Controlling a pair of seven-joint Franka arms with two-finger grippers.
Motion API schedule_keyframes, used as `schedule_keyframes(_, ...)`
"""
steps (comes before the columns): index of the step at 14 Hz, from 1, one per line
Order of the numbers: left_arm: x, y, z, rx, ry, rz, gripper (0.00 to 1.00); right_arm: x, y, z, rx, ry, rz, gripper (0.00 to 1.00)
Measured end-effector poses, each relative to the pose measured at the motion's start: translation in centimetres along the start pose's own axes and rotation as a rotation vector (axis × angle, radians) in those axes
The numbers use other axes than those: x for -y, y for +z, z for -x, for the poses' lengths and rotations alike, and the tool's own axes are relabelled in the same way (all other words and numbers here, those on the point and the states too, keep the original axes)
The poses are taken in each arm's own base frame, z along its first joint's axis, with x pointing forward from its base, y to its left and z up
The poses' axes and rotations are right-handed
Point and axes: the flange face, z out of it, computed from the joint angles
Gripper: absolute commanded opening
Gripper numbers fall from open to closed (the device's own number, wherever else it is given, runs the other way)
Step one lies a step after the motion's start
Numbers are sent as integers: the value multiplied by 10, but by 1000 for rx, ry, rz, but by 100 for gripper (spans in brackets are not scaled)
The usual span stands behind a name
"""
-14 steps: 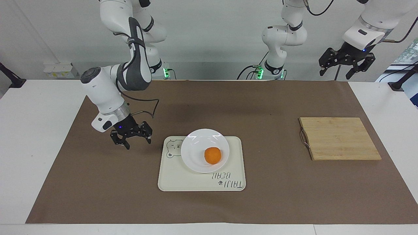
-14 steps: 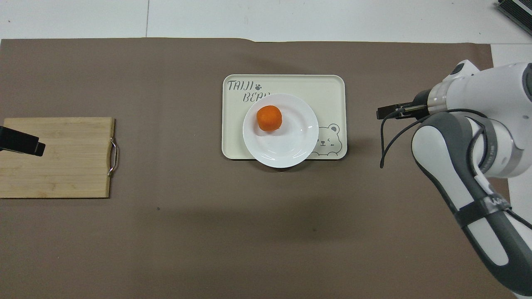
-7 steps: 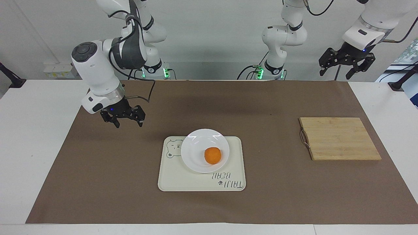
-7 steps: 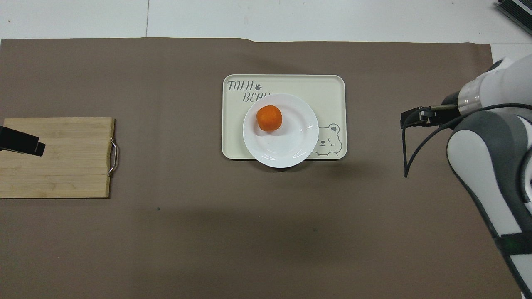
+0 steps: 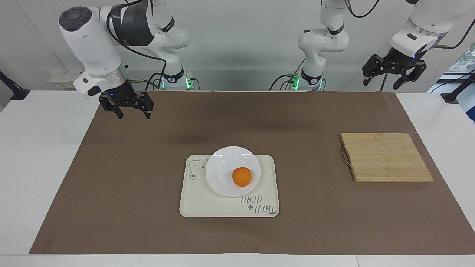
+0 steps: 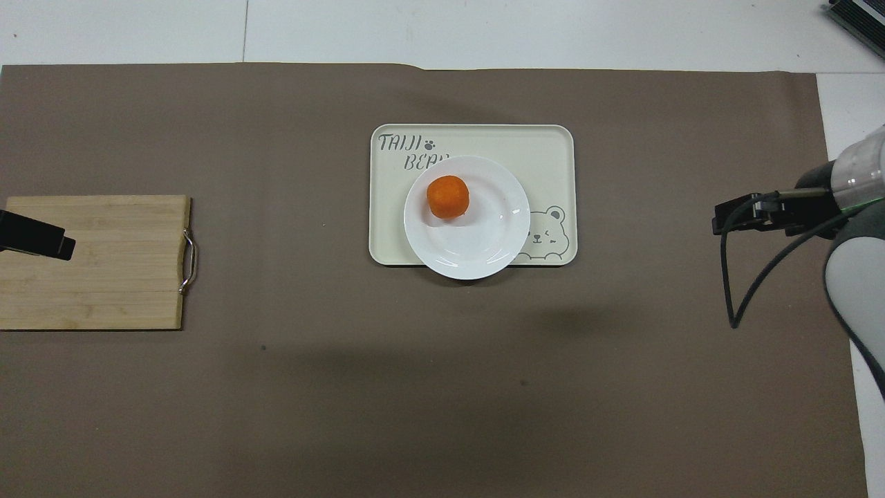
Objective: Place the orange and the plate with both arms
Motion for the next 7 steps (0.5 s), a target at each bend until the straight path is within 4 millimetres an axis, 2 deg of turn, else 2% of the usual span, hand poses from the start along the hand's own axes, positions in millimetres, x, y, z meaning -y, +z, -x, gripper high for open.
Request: schedule_keyframes(7, 0, 0, 0, 0, 0, 0, 100, -8, -38, 21, 10, 8, 4, 100)
